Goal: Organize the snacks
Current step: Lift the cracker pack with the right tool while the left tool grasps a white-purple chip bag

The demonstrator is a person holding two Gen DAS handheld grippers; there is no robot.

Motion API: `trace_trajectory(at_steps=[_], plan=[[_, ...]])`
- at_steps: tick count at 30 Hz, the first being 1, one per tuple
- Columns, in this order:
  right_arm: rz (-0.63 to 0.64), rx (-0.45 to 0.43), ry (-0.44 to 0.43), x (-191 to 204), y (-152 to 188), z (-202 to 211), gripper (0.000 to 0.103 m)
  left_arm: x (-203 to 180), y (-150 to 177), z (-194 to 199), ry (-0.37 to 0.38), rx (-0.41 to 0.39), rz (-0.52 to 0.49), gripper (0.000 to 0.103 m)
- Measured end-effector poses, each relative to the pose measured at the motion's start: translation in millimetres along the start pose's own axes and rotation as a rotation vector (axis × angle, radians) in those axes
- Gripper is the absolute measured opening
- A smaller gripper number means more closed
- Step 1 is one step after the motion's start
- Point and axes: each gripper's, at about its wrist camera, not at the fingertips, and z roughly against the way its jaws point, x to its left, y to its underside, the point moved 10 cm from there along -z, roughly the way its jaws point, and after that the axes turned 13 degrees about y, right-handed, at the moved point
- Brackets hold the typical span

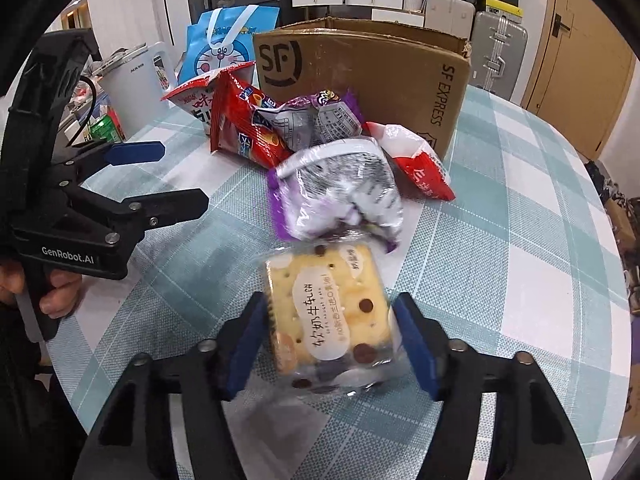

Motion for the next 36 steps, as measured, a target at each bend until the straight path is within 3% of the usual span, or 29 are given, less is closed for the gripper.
trace_trajectory(at_steps=[5, 23, 36], plan=[[0.024, -0.016, -0.030, 5, 0, 7, 0.060, 2, 1, 0, 0.001, 0.000, 0.006, 0.102], [0.024, -0.243, -0.150, 19, -30, 70, 0.059, 4, 2, 0, 0.007, -0.004, 0.017, 0.102], [-0.149, -0.282, -0.067, -27, -42, 67, 0.059, 0, 1, 1, 0.012, -0.013, 0.004, 0.102]])
